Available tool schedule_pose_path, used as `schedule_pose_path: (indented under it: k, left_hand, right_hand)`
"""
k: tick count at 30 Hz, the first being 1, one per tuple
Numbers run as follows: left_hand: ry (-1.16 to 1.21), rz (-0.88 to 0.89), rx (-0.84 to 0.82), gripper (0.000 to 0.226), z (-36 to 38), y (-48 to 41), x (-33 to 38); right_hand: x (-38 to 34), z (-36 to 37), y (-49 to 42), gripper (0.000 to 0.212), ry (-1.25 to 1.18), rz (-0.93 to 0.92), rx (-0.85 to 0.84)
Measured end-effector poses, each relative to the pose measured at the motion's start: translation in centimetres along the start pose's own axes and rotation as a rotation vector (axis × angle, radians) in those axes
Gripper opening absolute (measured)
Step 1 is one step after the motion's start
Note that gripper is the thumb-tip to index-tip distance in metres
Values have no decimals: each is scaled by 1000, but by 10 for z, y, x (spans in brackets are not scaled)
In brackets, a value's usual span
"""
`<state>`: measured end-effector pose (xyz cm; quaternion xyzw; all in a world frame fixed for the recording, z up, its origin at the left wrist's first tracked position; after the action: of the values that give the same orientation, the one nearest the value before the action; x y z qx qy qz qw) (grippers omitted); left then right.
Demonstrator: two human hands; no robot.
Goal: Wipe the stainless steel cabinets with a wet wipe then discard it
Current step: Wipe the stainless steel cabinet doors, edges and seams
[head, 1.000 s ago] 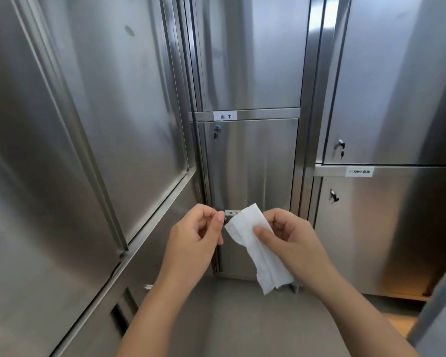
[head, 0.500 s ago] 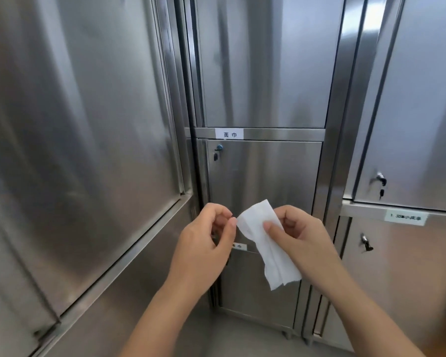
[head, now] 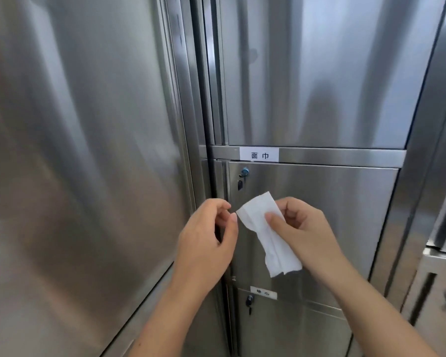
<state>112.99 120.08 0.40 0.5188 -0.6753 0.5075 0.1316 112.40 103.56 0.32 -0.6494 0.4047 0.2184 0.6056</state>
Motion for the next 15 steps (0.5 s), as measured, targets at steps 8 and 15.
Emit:
schedule_pose_path:
  k: [8, 15]
  left_hand:
    - [30, -46, 84, 8, -2, -77, -38]
    - [-52, -72, 178, 7, 2, -118, -57]
  right_hand:
    - [26, 46, -78, 11, 5, -81, -47]
    - [59, 66, -137, 16, -93, -98, -69]
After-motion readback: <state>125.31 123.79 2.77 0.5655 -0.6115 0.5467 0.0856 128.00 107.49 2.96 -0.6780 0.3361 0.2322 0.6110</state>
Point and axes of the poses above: each hand's wrist, its own y-axis away from the middle knuckle, its own z-axis out of the palm, x = y × z, the point moved 5 cm from there along -y, towards the middle knuckle, and after that the axes turned 14 degrees about -z, right-handed, at the moved point
